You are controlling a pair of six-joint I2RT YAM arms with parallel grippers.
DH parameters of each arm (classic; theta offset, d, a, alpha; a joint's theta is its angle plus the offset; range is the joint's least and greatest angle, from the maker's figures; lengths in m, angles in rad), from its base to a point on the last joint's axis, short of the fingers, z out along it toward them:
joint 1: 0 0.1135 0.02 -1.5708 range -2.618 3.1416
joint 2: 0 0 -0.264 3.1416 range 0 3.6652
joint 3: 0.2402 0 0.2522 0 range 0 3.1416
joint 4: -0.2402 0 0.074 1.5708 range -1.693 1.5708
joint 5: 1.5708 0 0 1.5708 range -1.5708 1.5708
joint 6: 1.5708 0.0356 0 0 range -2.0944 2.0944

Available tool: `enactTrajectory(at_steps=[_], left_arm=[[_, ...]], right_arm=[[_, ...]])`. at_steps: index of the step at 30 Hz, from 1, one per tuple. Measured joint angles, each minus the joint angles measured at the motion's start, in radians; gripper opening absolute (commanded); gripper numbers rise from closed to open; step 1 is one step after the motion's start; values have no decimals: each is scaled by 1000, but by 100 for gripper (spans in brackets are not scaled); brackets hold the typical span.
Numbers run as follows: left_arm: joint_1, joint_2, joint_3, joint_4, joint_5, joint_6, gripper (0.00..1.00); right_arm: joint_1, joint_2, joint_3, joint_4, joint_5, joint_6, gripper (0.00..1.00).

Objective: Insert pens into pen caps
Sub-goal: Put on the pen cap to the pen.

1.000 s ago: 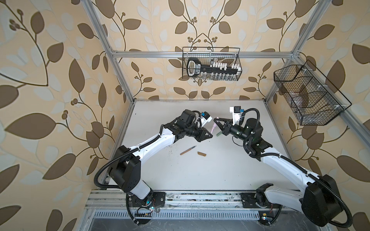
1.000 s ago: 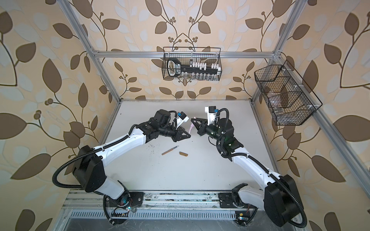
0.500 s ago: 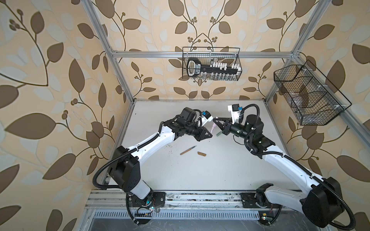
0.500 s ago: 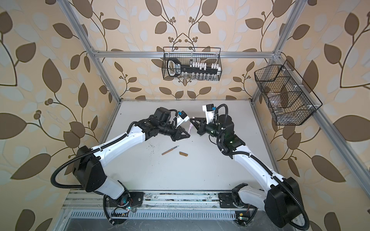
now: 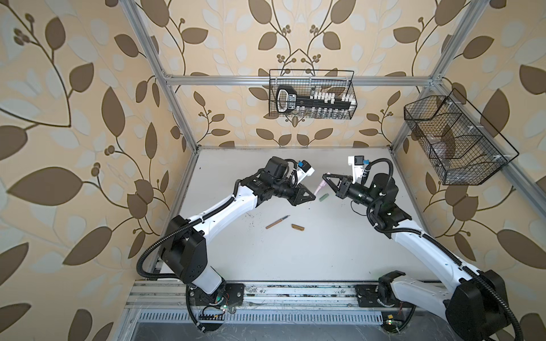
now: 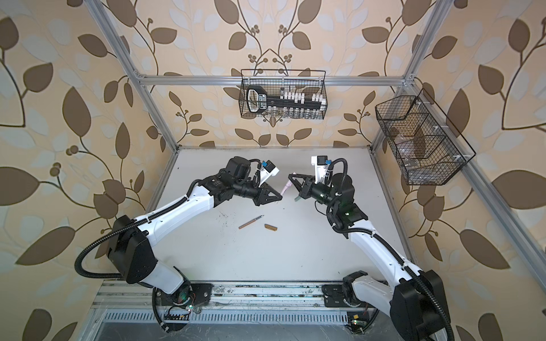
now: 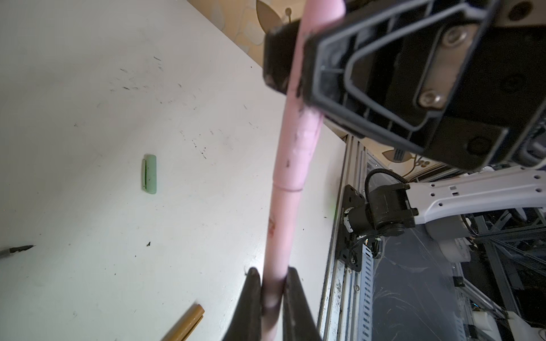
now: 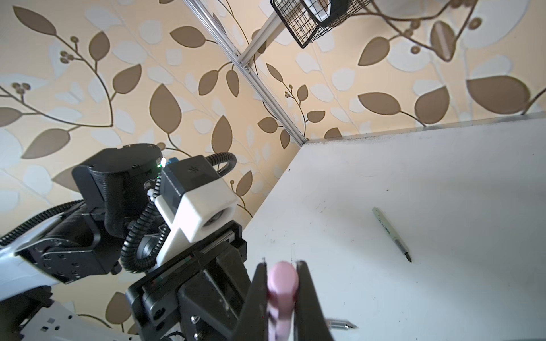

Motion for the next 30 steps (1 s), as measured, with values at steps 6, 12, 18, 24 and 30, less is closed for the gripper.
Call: enactTrajectory(at_steps=[6,12,18,24,30], left_arm=[[40,-5,-98,155,20,-100,45],[87,-114,-116,261,9,-149,65],[84,-156,-192,288,24,-172,70],[42,-35,-286,310,46,-251,67],[-40,11,-306,338,44,-297,59]], right_arm=[[-23,88,-4,-82,-106,-2,0],[-68,145,-49,-189,-161,-2,0],[-105,138,-65,-80,-182,70,0],[-111,97,-80,23,-181,147,0],[-111,54,-80,114,-163,206,0]])
